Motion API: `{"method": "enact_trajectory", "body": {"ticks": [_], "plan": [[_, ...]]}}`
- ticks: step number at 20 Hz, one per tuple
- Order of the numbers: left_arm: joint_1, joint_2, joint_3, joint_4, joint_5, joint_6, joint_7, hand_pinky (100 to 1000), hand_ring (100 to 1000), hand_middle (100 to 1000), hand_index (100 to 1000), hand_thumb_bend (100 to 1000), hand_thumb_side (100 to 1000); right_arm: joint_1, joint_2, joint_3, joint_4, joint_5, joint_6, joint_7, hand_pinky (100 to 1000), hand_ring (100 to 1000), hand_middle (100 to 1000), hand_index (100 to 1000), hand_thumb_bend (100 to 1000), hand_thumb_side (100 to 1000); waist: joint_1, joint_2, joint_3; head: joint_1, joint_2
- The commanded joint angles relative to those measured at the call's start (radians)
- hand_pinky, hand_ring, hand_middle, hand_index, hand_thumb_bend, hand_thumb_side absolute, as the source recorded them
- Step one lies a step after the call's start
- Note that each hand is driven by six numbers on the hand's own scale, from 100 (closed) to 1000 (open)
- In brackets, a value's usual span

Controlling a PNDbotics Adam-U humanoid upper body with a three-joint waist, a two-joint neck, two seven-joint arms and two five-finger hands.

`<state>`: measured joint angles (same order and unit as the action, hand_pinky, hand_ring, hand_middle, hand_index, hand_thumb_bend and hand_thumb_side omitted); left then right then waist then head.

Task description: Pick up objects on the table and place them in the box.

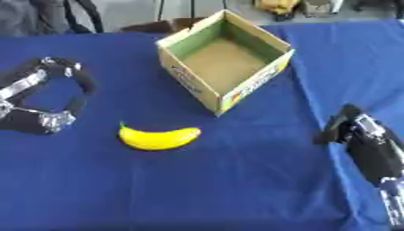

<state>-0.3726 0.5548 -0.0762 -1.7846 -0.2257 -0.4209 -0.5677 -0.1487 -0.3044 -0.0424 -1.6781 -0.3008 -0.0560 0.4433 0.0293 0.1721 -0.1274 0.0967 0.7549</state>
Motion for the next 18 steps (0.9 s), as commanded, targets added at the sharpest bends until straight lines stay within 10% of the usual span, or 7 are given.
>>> {"method": "enact_trajectory", "body": {"ticks": [1,18], "plan": [[-0.046,0.036,-0.024,0.016,-0.063,-0.030,0.014,614,575,588,757,100,251,-0.005,-0.021,-0.002,-0.023,-0.003,-0.001,0.003,512,375,318,497,100,795,-0.002,-0.016,-0.002,0.006,-0.007],[-0.224,-0.004,-0.152,0.256,-0.337,-0.228,-0.001,619,586,578,780,248,498,0.001,-0.018,0.006,-0.023,-0.006,-0.002,0.009,511,374,318,497,100,793,-0.011,-0.024,-0.010,0.012,-0.023]]}}
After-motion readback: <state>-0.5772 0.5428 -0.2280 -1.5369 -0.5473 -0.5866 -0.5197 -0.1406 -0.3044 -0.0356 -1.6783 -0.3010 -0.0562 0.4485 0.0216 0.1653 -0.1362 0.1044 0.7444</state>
